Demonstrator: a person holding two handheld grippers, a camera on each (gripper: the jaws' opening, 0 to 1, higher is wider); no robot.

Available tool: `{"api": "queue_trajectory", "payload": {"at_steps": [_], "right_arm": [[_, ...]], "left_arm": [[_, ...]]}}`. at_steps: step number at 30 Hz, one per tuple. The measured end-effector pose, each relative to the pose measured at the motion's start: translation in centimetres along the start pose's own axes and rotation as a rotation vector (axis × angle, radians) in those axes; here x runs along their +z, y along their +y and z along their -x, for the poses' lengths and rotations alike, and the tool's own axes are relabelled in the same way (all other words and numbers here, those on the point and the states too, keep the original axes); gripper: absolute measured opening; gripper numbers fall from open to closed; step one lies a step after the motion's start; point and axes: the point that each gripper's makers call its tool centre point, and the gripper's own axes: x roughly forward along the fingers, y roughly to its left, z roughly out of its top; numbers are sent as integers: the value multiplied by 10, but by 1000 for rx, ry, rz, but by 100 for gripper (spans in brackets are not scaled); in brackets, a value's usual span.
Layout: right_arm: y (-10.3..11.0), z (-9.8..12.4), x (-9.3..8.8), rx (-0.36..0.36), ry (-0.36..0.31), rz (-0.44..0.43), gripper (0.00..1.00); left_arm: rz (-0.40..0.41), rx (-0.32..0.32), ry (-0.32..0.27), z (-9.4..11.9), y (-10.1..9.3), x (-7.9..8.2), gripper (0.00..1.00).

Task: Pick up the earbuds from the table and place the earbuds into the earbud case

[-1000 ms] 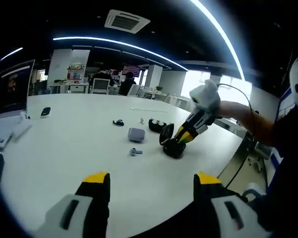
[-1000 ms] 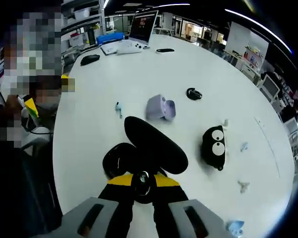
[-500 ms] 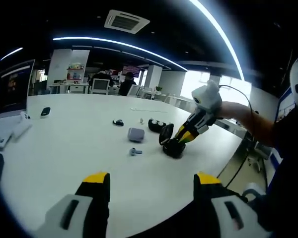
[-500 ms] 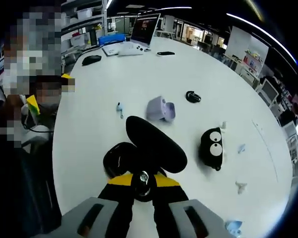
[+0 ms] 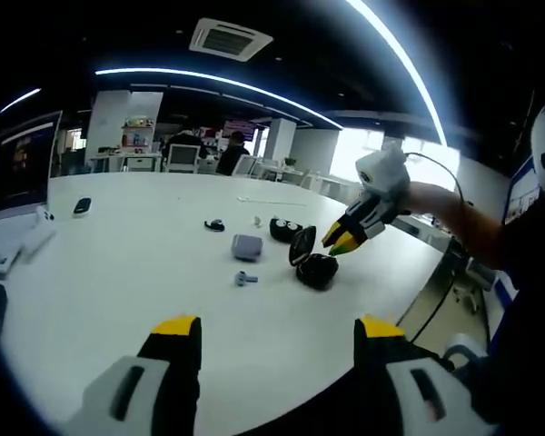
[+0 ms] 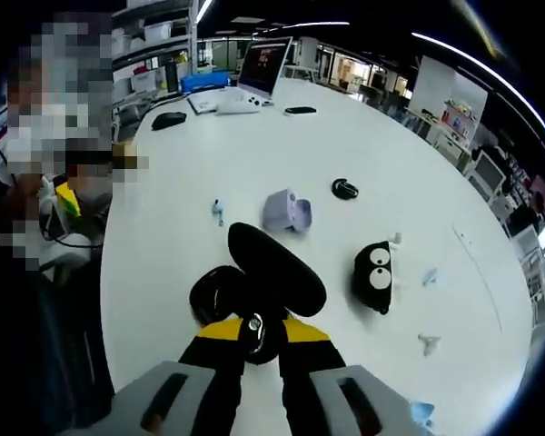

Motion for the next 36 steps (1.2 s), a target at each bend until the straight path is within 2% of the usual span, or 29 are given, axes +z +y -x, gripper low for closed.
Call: {"api": "queue_trajectory", "payload": {"at_steps": [8,15,17,21,24,29,36], "right_arm": [[-10,18,-16,-14,-30,-39,15],[-13,24,-24,-13,-78,-67,15],[-14,23,-24,-10,-88,-70,15],[-15,17,-23,-4,-108,-74,15],[-17,11,-22,0,-113,-72,15],[-20,6,-18,9,-125,-66,15],[-25,0,-15,19,-144,-70,15]], "left_arm": [[-49,-58,19,-27,-21,11,69],[-111,-117,46,-71,-46,21,69],[-140,-108,46,-82,-46,26,69],[-197,-44,36,-106,-37,38,69],[-247,-7,54,-126,-30,39,69],[-255,-24,101,-150,-33,31,69],[-272,-4,117,-169,-31,28,71]]}}
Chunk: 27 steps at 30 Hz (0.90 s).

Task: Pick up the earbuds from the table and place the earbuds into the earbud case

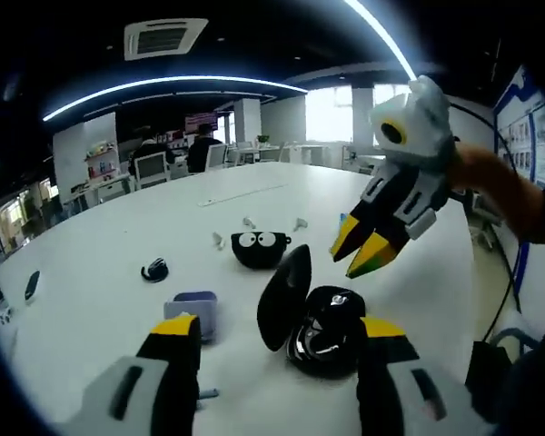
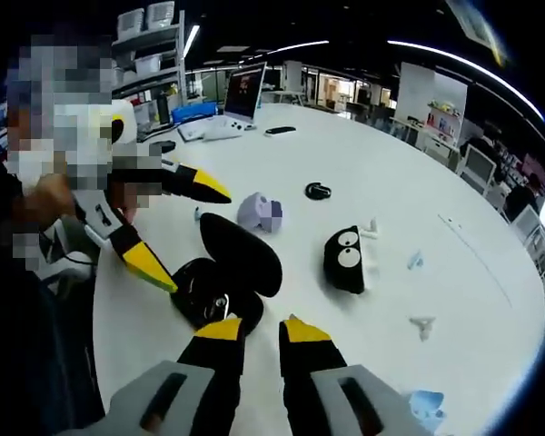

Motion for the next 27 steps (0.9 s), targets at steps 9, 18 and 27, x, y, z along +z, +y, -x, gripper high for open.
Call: {"api": "queue_trajectory", "payload": {"at_steps": [9,18,27], "right_arm": [[2,-7,5,16,-27,-9,15],[4,-12,2,30,-26,-15,15],[6,-11,0,32,-31,-14,15]], "left_arm": [[-19,18,12,-8,2,0,71],[-10,11,23,-12,1,-3,71],[-28,20,28,-12,4,-3,70]]}}
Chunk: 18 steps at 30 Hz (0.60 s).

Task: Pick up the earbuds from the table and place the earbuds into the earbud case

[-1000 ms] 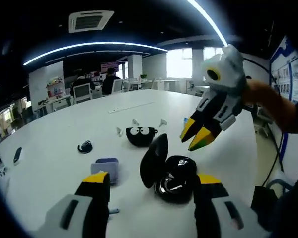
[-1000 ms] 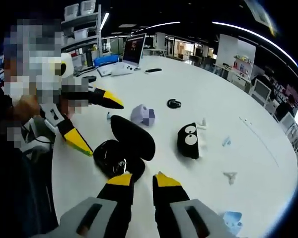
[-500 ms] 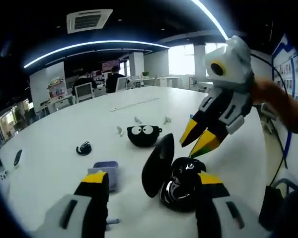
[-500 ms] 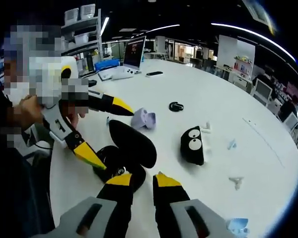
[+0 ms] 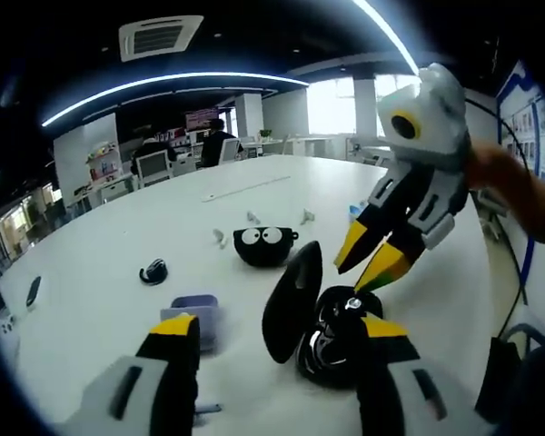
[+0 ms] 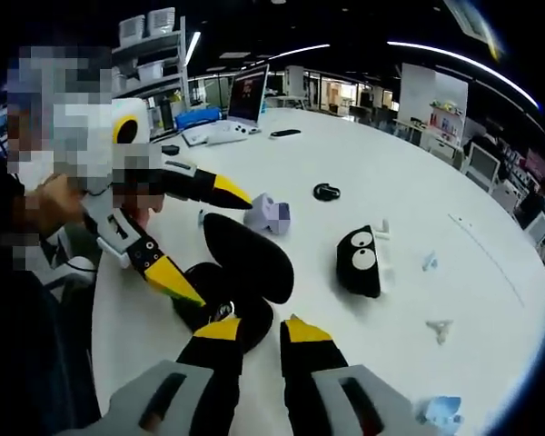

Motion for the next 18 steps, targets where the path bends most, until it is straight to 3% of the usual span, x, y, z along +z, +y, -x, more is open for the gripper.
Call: {"api": "queue_trajectory", "payload": {"at_steps": [18], "right_arm": [[4,4,-4,-5,-6,-4,15]], "left_arm": [[-18,9,9,-5,4,-1,70]]}}
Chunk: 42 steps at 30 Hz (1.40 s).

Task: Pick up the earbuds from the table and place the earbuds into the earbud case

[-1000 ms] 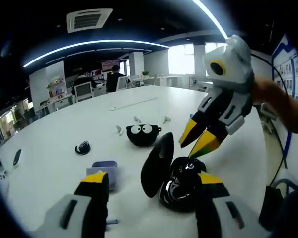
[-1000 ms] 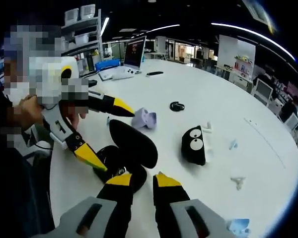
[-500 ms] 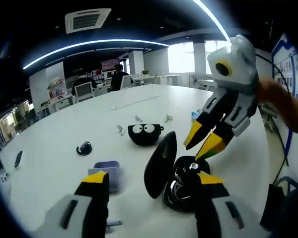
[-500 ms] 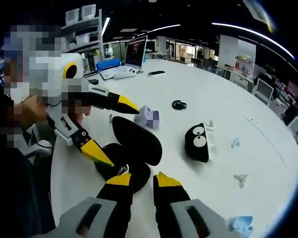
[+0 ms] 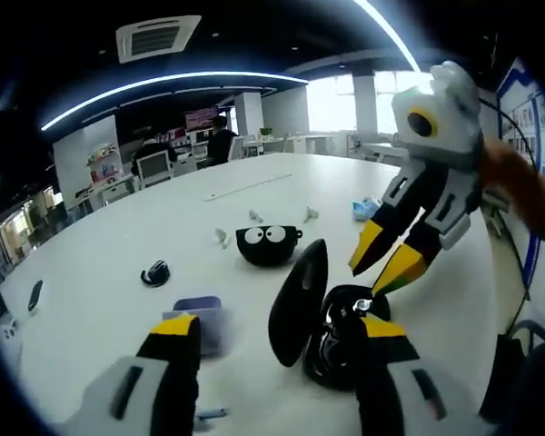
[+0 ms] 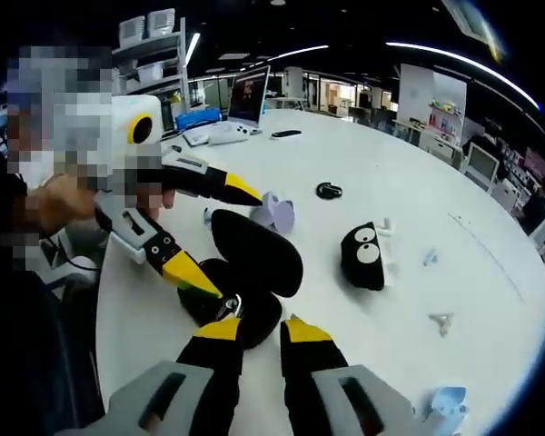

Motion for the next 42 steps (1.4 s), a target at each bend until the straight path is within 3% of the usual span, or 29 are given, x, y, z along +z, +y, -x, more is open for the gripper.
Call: {"api": "queue_trajectory", "payload": {"at_steps": [42], "right_arm": [[13,1,-2,11,-13,-5,15]], "left_arm": [[-22,21,-3,-4,8,6,70]]}}
